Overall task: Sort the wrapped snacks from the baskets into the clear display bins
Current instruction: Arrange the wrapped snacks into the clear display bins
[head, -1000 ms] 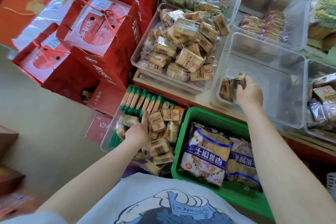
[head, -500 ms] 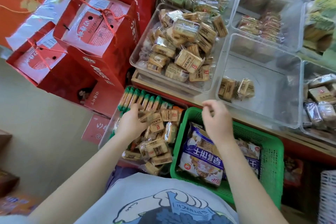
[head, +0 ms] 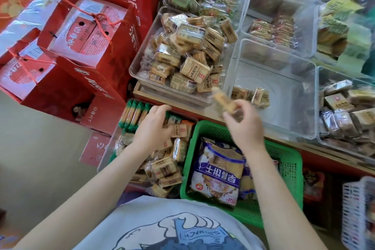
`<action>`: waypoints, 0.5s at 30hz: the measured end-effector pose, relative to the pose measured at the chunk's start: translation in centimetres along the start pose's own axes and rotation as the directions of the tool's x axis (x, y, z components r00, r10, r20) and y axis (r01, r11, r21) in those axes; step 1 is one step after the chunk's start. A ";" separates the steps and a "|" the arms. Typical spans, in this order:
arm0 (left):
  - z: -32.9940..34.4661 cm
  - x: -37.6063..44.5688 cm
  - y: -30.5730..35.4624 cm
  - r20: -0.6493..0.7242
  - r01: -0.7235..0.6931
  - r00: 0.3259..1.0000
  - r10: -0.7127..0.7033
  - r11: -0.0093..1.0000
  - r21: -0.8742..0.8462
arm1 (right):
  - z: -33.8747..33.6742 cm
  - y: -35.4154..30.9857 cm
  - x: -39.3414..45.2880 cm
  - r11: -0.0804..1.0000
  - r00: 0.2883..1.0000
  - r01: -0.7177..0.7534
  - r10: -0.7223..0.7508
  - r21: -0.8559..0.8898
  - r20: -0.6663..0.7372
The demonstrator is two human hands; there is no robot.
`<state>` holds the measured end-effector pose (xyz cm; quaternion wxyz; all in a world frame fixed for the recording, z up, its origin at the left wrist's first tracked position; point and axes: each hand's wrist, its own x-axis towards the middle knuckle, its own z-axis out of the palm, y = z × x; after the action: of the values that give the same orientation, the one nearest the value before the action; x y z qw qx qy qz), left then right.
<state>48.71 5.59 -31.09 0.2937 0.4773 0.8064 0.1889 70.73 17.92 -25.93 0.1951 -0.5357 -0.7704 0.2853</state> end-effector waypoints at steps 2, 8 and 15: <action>0.8 0.1 -1.7 0.114 0.148 0.980 -0.160 0.984 0.103 | -1.6 1.2 1.3 0.991 0.947 -0.132 0.135 0.032 -0.290; 3.7 0.3 -3.8 0.240 0.124 0.955 -0.176 0.969 0.215 | -1.4 5.5 6.3 0.925 0.899 -0.334 0.255 -0.181 -0.356; 5.6 1.3 -4.1 0.283 0.045 0.930 -0.237 0.833 0.551 | -0.2 5.7 8.1 0.850 0.971 -0.240 0.215 -0.469 -0.107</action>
<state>49.20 4.93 -38.05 0.2965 0.5038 0.7972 -0.1511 72.08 27.06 -29.50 0.0408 -0.6614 -0.7430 0.0936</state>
